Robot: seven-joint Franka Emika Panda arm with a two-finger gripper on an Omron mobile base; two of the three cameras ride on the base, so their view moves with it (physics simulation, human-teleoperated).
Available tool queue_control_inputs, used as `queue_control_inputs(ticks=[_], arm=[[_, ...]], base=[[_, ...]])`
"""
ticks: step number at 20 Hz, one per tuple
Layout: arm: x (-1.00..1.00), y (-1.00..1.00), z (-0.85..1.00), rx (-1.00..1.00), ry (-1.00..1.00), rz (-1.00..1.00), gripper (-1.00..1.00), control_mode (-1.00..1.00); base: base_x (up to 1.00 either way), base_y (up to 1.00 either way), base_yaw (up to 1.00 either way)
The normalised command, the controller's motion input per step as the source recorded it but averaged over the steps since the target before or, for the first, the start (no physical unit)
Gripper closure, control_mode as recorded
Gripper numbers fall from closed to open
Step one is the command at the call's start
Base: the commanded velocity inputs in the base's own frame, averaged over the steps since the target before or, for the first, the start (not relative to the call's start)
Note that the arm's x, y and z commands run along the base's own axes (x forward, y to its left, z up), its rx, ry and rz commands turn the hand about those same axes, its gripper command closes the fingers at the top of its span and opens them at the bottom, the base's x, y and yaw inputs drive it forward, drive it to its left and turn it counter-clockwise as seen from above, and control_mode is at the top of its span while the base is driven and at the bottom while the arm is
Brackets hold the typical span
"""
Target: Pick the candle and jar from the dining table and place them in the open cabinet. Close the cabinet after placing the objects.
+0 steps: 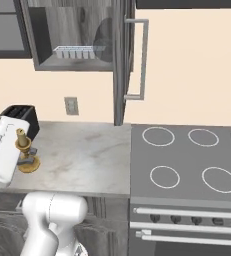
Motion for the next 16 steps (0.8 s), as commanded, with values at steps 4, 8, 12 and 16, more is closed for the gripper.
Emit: queue_control_inputs(ticks=[4,8,12,16], arm=[[0.00,0.00,0.00,0.00,0.00,0.00,1.00,1.00],[0.00,0.00,0.00,0.00,0.00,0.00,1.00,1.00],[-0.01,0.05,0.00,-0.01,-0.01,0.02,1.00,-1.00],[0.01,0.47,0.00,-0.17,0.00,0.18,1.00,-1.00]], base=[[0.32,0.00,0.02],[0.00,0.00,0.01],[0.00,0.00,0.00],[0.00,0.00,0.00]])
